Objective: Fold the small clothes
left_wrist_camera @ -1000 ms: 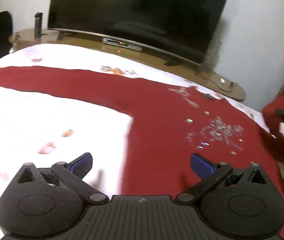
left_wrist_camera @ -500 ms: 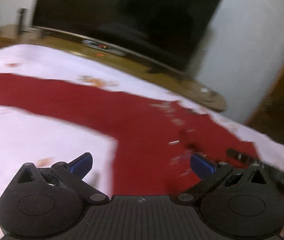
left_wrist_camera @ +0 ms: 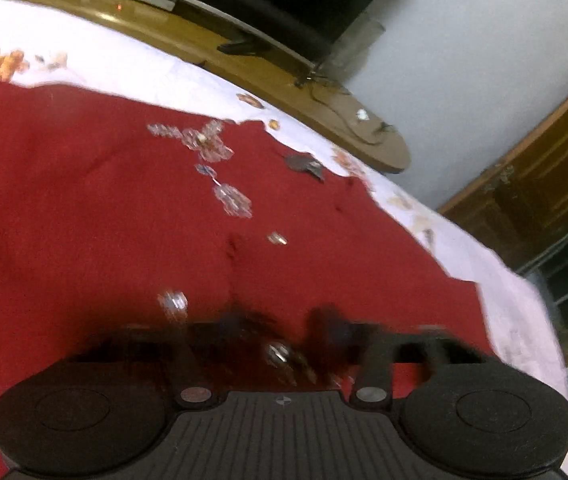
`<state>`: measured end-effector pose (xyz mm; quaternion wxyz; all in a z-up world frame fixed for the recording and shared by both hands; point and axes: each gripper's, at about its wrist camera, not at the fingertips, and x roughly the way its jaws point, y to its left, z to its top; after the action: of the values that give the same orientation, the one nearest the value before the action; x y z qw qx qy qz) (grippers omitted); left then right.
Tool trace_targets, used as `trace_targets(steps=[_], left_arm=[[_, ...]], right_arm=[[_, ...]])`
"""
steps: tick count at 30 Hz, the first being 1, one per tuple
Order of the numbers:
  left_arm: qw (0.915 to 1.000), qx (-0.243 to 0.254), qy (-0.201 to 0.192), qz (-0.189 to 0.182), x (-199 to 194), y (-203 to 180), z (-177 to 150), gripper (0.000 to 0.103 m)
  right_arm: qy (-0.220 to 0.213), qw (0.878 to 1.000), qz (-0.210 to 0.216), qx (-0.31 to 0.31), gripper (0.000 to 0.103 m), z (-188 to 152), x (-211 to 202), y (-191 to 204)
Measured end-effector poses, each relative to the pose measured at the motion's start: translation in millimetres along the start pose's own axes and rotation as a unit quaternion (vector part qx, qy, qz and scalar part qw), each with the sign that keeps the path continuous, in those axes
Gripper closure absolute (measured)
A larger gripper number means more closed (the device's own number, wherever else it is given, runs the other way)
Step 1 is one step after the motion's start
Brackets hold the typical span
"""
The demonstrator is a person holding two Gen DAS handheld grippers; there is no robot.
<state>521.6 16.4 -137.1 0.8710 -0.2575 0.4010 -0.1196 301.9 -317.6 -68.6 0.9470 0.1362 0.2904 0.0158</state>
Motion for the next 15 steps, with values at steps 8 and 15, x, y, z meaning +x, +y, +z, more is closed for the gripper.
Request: trace_targets(steps=[8, 15], left_arm=[[0.9959, 0.045, -0.073, -0.028, -54.2, 1.7, 23.2, 0.1], [0.9975, 0.027, -0.063, 0.016, -64.7, 50.7, 27.9, 0.099]], right_arm=[[0.008, 0.999, -0.01, 0.03, 0.063, -1.9, 17.6, -23.2], [0.036, 0.998, -0.005, 0.059, 0.063, 20.7, 70.5, -30.1]])
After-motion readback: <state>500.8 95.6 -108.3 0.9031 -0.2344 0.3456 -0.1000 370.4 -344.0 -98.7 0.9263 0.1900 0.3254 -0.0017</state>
